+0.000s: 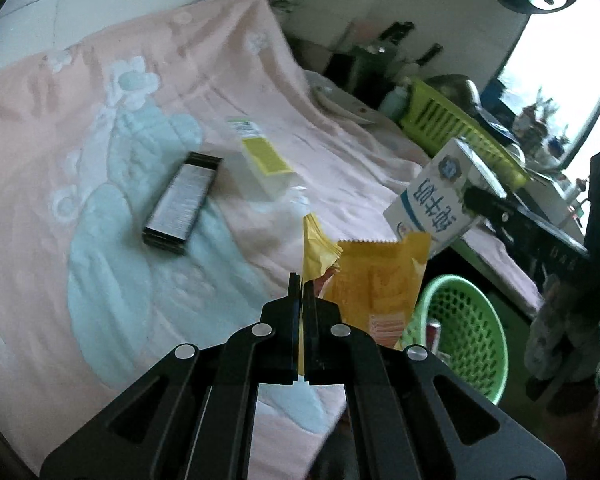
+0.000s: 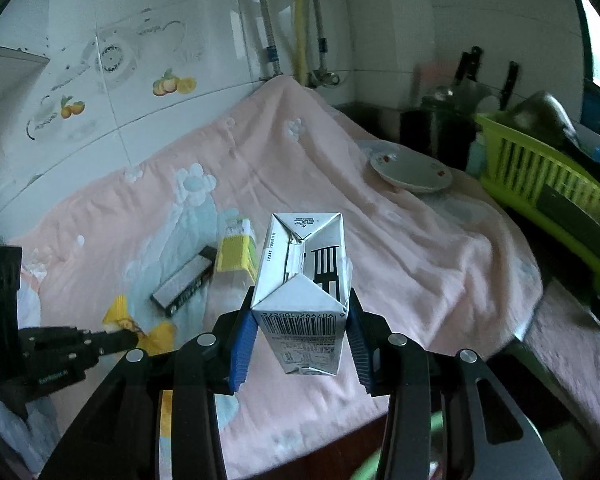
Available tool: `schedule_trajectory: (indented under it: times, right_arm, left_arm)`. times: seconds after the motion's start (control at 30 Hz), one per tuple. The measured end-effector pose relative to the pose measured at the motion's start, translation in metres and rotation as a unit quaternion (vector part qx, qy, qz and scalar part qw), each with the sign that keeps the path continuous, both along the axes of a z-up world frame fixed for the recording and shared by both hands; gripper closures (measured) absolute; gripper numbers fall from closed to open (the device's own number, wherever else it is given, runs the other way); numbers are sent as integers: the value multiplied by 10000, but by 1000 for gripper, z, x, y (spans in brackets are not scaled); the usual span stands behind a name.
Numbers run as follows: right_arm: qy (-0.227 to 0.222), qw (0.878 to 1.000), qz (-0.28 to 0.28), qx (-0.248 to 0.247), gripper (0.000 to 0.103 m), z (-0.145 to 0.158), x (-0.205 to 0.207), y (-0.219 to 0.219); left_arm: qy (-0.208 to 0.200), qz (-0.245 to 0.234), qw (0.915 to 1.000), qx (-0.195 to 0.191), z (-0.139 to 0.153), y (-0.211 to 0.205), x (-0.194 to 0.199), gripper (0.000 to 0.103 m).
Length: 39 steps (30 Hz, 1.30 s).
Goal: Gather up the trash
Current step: 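Drop the carton into the basket with the right gripper while the left drops the yellow packet in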
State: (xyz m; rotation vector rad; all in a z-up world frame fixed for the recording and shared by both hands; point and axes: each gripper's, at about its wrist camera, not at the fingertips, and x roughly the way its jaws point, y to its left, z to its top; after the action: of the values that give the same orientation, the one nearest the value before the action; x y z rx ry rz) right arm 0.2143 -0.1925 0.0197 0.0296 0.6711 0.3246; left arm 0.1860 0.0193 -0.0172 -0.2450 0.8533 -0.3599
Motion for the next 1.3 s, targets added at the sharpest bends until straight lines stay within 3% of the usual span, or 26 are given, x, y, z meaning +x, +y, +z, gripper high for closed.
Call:
schedule_trajectory:
  times: [0.57, 0.97, 1.3]
  right_arm:
    - [285, 9903, -1301, -387, 62, -39, -109, -135]
    - [575, 9809, -1845, -242, 61, -77, -134, -191]
    - [265, 9775, -2084, -183, 39, -70, -159, -209]
  left_arm:
    - [25, -1233, 9924, -37, -3, -130, -36, 103]
    - [264, -1807, 9830, 193, -25, -202, -56, 103]
    - [538, -2113, 9753, 366, -48, -248, -62, 103]
